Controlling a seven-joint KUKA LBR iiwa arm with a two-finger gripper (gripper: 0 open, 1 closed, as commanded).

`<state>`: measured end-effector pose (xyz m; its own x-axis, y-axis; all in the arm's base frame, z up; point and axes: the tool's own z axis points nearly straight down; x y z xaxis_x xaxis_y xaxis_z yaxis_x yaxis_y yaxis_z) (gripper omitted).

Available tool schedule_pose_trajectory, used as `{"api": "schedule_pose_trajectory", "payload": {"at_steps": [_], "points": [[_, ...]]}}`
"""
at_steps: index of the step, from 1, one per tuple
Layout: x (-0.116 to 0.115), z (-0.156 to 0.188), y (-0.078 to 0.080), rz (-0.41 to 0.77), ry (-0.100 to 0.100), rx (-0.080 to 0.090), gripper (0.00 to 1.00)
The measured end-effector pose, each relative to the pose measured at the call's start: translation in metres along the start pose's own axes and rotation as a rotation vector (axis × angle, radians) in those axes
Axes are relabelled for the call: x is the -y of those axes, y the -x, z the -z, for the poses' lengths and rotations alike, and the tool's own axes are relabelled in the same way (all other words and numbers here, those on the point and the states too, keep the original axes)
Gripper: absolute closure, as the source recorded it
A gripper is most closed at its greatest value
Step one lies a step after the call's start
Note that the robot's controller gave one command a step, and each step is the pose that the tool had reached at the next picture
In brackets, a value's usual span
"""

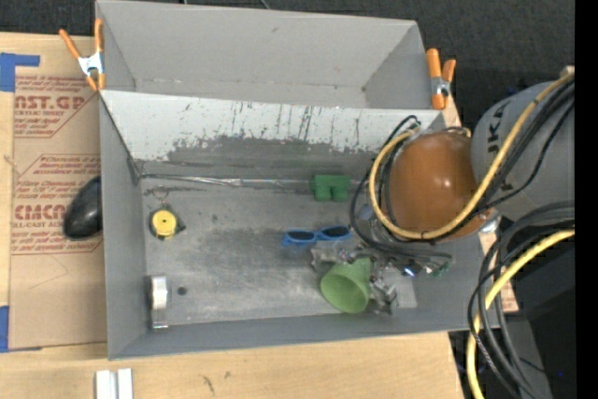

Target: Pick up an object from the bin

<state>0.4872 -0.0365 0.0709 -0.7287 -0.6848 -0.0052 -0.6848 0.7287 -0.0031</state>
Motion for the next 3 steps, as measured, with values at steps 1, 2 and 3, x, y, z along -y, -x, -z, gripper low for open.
{"api": "schedule_pose_trajectory", "payload": {"at_steps": [1, 2, 3], "points": [[-0.001, -0.001, -0.001, 0.0, 0.004, -0.004, 1.0], [-0.001, 0.053, 0.001, -0.001, 0.0, -0.001, 1.0], [-0.002, 0.067, 0.002, -0.001, 0.002, -0.003, 1.0]]}}
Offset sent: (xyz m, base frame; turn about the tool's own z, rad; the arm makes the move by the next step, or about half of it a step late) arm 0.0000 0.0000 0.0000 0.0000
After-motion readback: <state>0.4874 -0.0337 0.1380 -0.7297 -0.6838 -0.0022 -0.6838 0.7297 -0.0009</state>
